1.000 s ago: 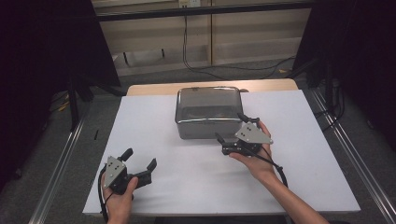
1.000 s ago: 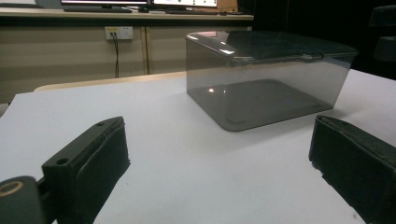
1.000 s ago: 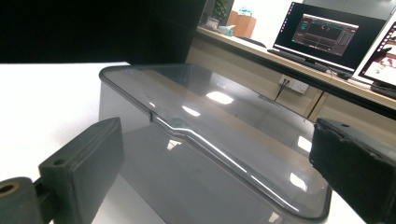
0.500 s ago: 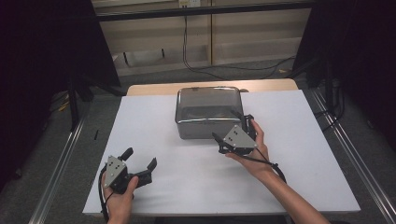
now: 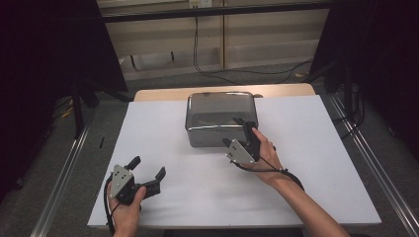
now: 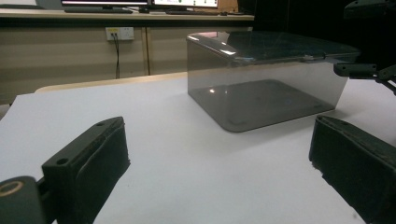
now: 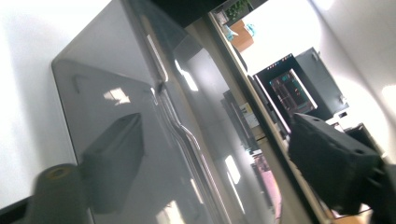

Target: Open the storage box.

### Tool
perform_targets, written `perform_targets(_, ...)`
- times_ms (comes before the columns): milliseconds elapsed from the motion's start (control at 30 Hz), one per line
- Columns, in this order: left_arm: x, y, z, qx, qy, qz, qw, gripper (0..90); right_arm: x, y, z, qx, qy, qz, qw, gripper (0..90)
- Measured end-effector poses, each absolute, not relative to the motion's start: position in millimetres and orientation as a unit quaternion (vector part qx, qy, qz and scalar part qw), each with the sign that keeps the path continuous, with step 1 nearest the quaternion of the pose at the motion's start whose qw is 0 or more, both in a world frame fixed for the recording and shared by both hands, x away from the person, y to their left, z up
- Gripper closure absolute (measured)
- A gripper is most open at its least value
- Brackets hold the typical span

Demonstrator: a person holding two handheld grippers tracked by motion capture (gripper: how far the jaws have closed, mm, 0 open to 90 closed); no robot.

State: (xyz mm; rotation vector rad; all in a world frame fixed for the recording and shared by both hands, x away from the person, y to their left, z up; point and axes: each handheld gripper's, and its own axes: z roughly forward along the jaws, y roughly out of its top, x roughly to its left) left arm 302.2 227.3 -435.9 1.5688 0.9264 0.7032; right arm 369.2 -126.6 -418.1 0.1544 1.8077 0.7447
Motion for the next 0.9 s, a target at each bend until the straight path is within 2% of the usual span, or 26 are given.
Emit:
perform_targets(100,302.3,227.3,-435.9,0.666,0.393,0.299,0.559,4.4,368.7,-123.9,-418.5,0.048,0.769,0.297,0.564,25.4)
perform_targets(467,302.2,226.5,-435.9,0.67,0.39,0.3,0.557,4.4,370.6,-118.8,-421.9,0.007,0.783,0.248,0.571,48.3)
perform_targets(900,302.5,227.3,-436.0,0.669,0.389,0.3,0.557,4.4,374.8,-115.1,-426.9,-0.002,0.792,0.228,0.566,61.9)
